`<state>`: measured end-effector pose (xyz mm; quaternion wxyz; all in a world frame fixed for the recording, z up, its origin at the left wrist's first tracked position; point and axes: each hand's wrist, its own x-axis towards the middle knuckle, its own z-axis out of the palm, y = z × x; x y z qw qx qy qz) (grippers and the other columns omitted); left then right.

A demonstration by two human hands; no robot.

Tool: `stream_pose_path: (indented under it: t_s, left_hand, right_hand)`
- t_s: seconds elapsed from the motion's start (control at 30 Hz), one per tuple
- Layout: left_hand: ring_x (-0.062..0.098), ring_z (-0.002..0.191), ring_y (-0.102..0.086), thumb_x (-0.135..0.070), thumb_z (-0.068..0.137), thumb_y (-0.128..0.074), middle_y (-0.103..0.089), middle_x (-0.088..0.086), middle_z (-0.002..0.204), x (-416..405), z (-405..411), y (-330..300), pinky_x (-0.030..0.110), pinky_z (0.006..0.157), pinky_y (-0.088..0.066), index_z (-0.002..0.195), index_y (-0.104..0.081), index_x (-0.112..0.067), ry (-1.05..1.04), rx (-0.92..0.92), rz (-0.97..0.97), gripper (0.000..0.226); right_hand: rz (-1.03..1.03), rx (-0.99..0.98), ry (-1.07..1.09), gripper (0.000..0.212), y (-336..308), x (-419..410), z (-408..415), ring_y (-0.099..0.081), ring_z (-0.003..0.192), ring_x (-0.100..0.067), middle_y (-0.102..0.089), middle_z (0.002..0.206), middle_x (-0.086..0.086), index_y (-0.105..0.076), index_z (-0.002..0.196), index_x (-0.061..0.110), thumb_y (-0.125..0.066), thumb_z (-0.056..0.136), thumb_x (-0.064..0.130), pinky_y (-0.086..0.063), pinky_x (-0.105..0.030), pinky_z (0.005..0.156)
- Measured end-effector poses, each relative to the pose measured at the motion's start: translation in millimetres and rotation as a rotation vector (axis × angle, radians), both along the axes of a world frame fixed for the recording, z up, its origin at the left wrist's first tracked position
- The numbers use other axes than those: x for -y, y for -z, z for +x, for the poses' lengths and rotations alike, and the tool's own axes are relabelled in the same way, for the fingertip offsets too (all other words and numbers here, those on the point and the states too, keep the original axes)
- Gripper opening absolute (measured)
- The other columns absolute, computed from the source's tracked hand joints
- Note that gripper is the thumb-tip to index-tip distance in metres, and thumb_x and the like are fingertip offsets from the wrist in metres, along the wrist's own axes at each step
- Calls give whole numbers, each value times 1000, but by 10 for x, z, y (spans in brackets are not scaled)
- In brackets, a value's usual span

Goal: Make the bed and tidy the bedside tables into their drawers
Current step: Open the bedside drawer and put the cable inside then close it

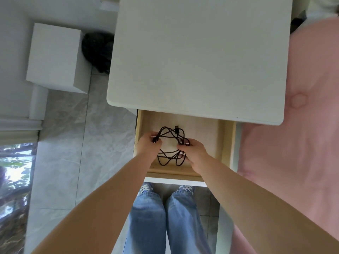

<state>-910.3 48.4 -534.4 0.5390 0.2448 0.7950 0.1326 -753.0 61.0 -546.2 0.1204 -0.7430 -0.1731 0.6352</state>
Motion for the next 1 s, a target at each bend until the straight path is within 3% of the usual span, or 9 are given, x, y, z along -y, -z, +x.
stream_pose_path:
  t_s: [0.23,0.4,0.47,0.53,0.63,0.77,0.9,0.93,1.0]
  left_hand:
    - [1,61,-49,-9,92,-50,-59,1,130,25,52,138,16,48,-38,142,-45,-27,81,-88,10,54]
    - [21,91,-65,-1,89,-42,-40,0,151,91,-33,108,30,64,-56,149,-31,-35,51,-41,-15,70]
    - [15,75,-62,-1,90,-42,-40,-4,151,114,-53,46,25,56,-49,149,-29,-36,23,-14,-25,70]
    - [6,68,-55,-4,93,-40,-46,-3,146,112,-56,-70,19,52,-42,148,-35,-31,-19,-22,-32,61]
    - [14,72,-57,-14,97,-36,-62,5,112,125,-30,-209,24,58,-43,136,-51,-22,-124,-43,-69,42]
    - [31,96,-65,-19,95,-49,-65,3,89,278,117,-425,40,87,-54,104,-68,-16,-367,104,-163,21]
    - [21,76,-63,-8,91,-52,-65,5,83,497,295,-581,42,86,-57,95,-67,-11,-622,285,-263,16]
    - [19,74,-62,-8,91,-52,-64,5,84,555,328,-626,39,82,-56,92,-64,-9,-711,328,-287,12]
    - [21,81,-64,-16,91,-54,-62,6,85,678,371,-686,36,77,-57,91,-60,-6,-874,401,-344,12]
  right_hand:
    - [24,78,-158,61,196,132,-75,-58,116,-22,-58,130,-3,-48,139,20,-70,84,10,-48,-36,102]
    - [16,65,-156,64,136,229,-50,-51,121,-13,-49,143,2,-38,147,23,-60,90,4,-39,-23,86]
    - [-5,50,-154,65,66,259,-41,-48,129,-14,-47,146,3,-38,147,25,-56,90,-1,-41,-21,80]
    - [-12,75,-164,64,-10,275,-5,-45,134,-15,-44,148,3,-39,146,26,-50,91,-4,-41,-20,84]
    - [-16,134,-84,54,-147,347,58,-53,126,-16,-52,141,1,-47,139,25,-47,94,-5,-44,-23,92]
    - [108,256,188,41,-481,564,74,-67,94,-16,-72,104,1,-55,120,31,-52,91,2,-55,-32,83]
    - [-18,406,432,20,-671,832,101,-62,67,-20,-68,81,-8,-62,100,19,-48,91,7,-50,-31,60]
    - [-67,377,397,16,-626,911,133,-63,70,-21,-66,82,-9,-61,97,14,-47,94,8,-51,-31,61]
    - [-277,311,155,24,-783,935,103,-63,106,-21,-62,108,-5,-59,115,10,-42,100,10,-51,-29,83]
